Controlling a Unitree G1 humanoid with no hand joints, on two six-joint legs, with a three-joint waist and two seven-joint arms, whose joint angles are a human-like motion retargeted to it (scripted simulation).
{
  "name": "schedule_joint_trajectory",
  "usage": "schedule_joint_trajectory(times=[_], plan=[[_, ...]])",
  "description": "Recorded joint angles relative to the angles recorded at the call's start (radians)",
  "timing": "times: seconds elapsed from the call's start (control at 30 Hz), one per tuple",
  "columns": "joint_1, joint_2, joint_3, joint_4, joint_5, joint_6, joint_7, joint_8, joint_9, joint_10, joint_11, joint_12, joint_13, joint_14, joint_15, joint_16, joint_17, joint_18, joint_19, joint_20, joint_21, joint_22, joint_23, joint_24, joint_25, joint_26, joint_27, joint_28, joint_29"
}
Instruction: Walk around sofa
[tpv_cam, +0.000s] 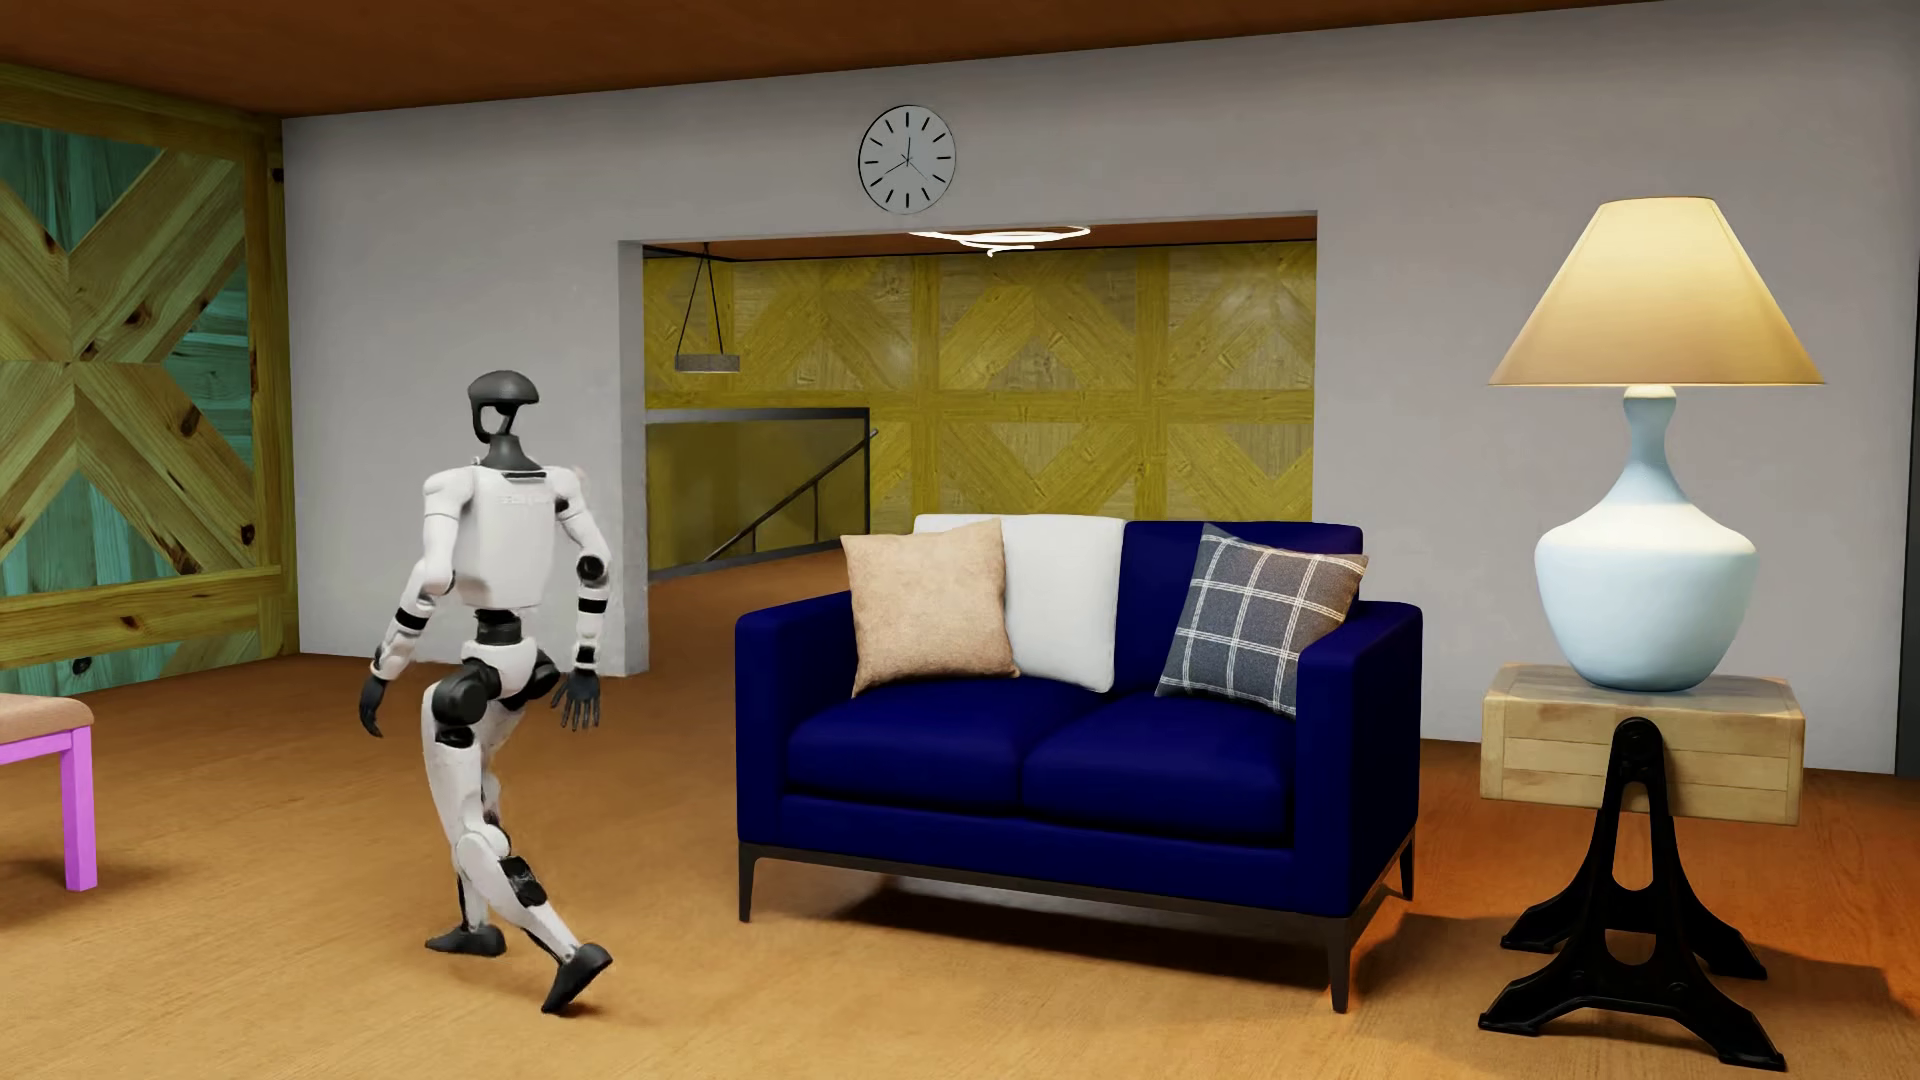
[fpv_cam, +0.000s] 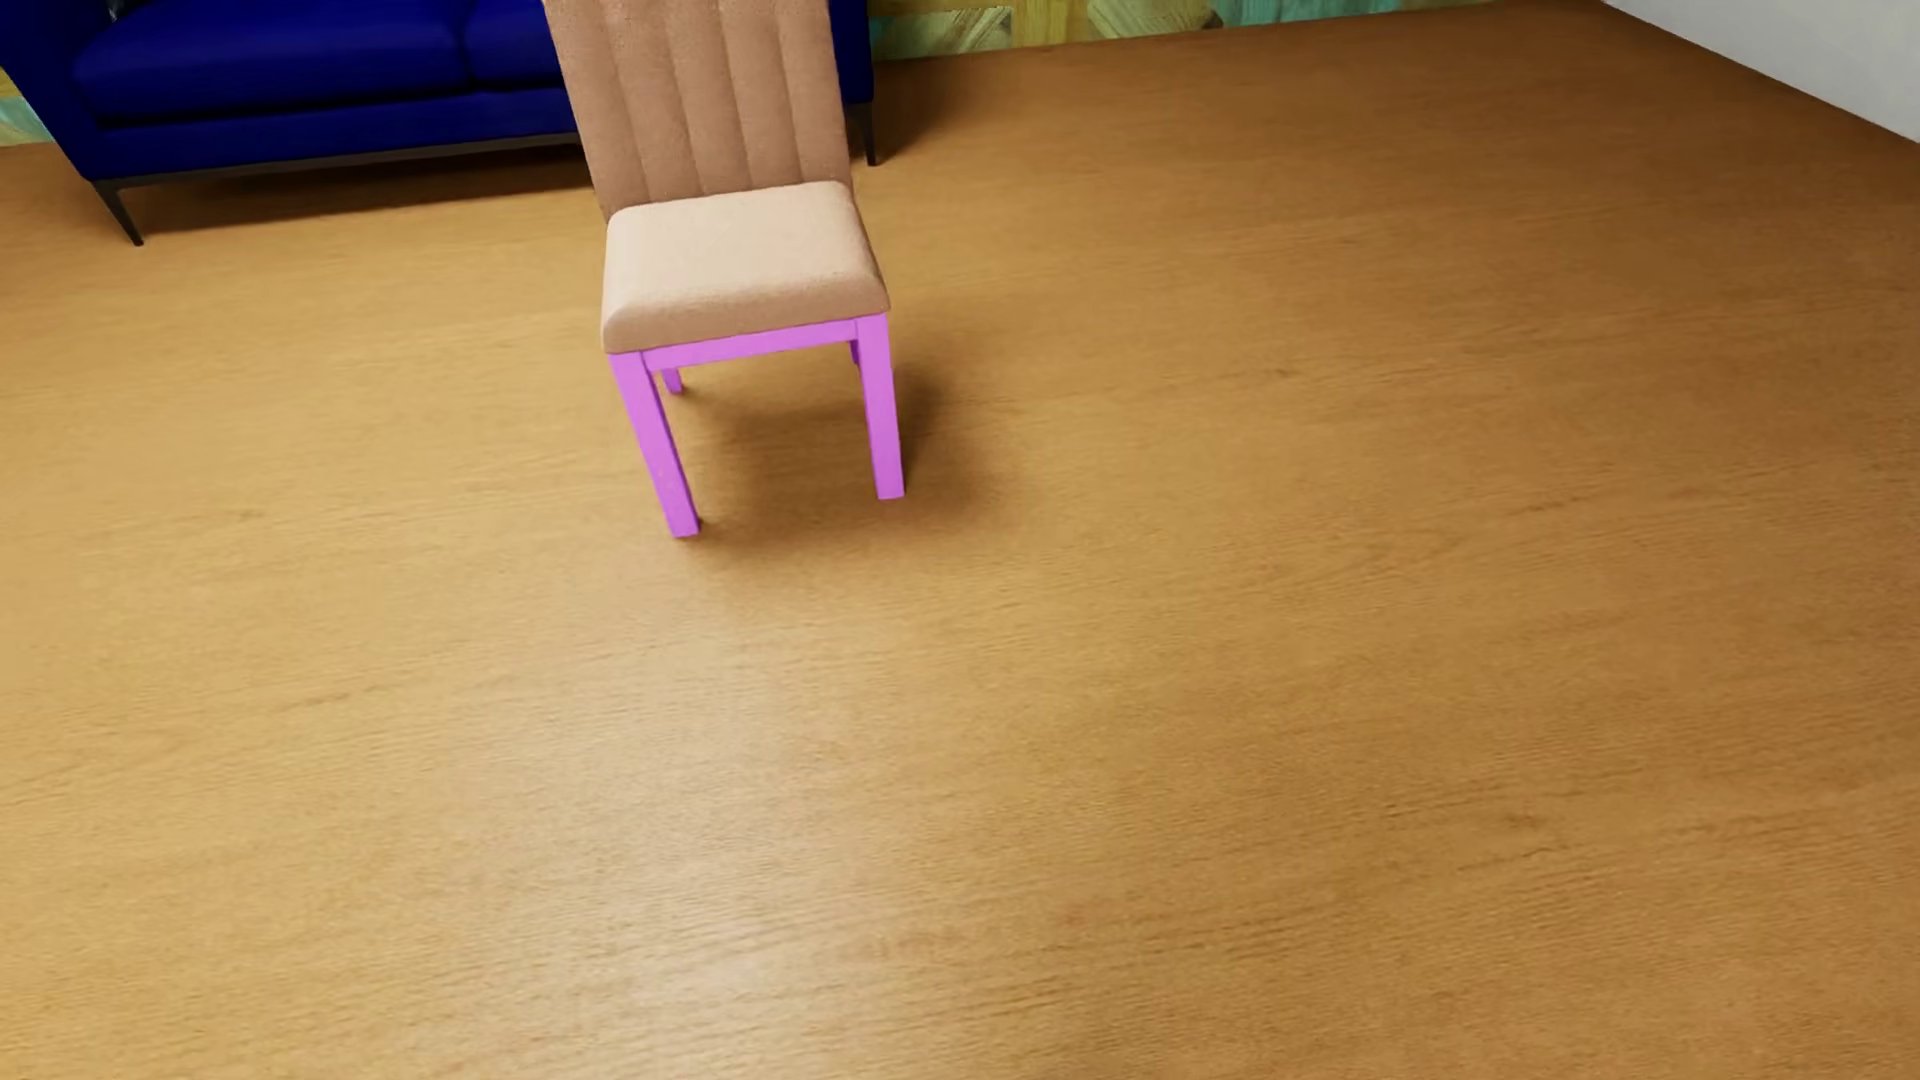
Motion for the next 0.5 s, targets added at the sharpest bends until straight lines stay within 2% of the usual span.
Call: schedule_joint_trajectory(times=[0.03,0.07,0.1,0.13,0.2,0.23,0.27,0.3,0.33,0.37,0.4,0.43,0.47,0.5], plan=[[-0.056,0.021,0.019,0.043,0.041,0.020,0.000,0.000,0.021,0.230,0.072,0.023,0.004,0.187,0.114,-0.015,-0.005,0.000,0.000,-0.009,0.008,0.046,0.018,0.000,0.000,0.000,0.000,0.000,0.000],[-0.171,0.056,0.039,0.071,0.074,0.026,0.000,0.000,0.033,0.456,0.104,0.041,-0.003,0.173,0.137,-0.020,-0.010,0.000,0.000,-0.016,-0.009,0.069,0.010,0.000,0.000,0.000,0.000,0.000,0.000],[-0.276,0.137,0.040,0.087,0.088,0.025,0.000,0.000,0.064,0.564,0.091,0.048,-0.011,0.060,0.122,-0.022,-0.016,0.000,0.000,-0.037,-0.037,0.088,-0.016,0.000,0.000,0.000,0.000,0.000,0.000],[-0.374,0.202,0.087,0.077,0.081,-0.003,0.000,0.000,0.068,0.527,0.071,0.052,-0.031,0.017,0.069,-0.022,-0.013,0.000,0.000,-0.062,-0.063,0.117,-0.033,0.000,0.000,0.000,0.000,0.000,0.000],[-0.475,0.323,0.201,0.065,0.075,-0.061,0.000,0.000,0.074,0.193,0.046,0.087,-0.072,-0.014,-0.058,-0.003,-0.029,0.000,0.000,-0.074,-0.074,0.124,-0.118,0.000,0.000,0.000,0.000,0.000,0.000],[-0.499,0.378,0.227,0.071,0.070,-0.084,0.000,0.000,0.065,-0.023,0.021,0.118,-0.093,0.030,-0.123,0.005,-0.029,0.000,0.000,-0.053,-0.103,0.120,-0.144,0.000,0.000,0.000,0.000,0.000,0.000],[-0.504,0.426,0.239,0.077,0.069,-0.096,0.000,0.000,0.058,-0.211,0.007,0.141,-0.111,0.267,-0.182,0.006,-0.036,0.000,0.000,-0.064,-0.139,0.120,-0.179,0.000,0.000,0.000,0.000,0.000,0.000],[-0.560,0.433,0.254,0.093,0.055,-0.112,0.000,0.000,0.030,-0.263,0.025,0.165,-0.129,0.551,-0.250,0.004,-0.050,0.000,0.000,-0.054,-0.173,0.127,-0.210,0.000,0.000,0.000,0.000,0.000,0.000],[-0.576,0.482,0.273,0.119,0.053,-0.107,0.000,0.000,0.025,-0.231,0.043,0.190,-0.141,0.623,-0.320,0.002,-0.066,0.000,0.000,-0.061,-0.195,0.129,-0.237,0.000,0.000,0.000,0.000,0.000,0.000],[-0.550,0.540,0.297,0.129,0.053,-0.107,0.000,0.000,0.039,-0.141,0.083,0.213,-0.147,0.499,-0.355,0.001,-0.077,0.000,0.000,-0.050,-0.202,0.125,-0.259,0.000,0.000,0.000,0.000,0.000,0.000],[-0.530,0.522,0.321,0.103,0.036,-0.127,0.000,0.000,0.038,-0.105,0.166,0.200,-0.153,0.345,-0.311,0.005,-0.071,0.000,0.000,-0.079,-0.219,0.147,-0.265,0.000,0.000,0.000,0.000,0.000,0.000],[-0.499,0.471,0.347,0.108,0.018,-0.148,0.000,0.000,0.045,-0.066,0.279,0.174,-0.165,0.239,-0.186,0.006,-0.034,0.000,0.000,-0.090,-0.258,0.171,-0.241,0.000,0.000,0.000,0.000,0.000,0.000],[-0.457,0.419,0.347,0.132,0.004,-0.165,0.000,0.000,0.065,-0.061,0.346,0.135,-0.185,0.183,-0.027,0.027,-0.022,0.000,0.000,-0.102,-0.208,0.183,-0.251,0.000,0.000,0.000,0.000,0.000,0.000],[-0.417,0.362,0.313,0.141,-0.022,-0.183,0.000,0.000,0.066,-0.084,0.379,0.109,-0.197,0.143,0.081,0.041,0.002,0.000,0.000,-0.093,-0.169,0.196,-0.233,0.000,0.000,0.000,0.000,0.000,0.000]])
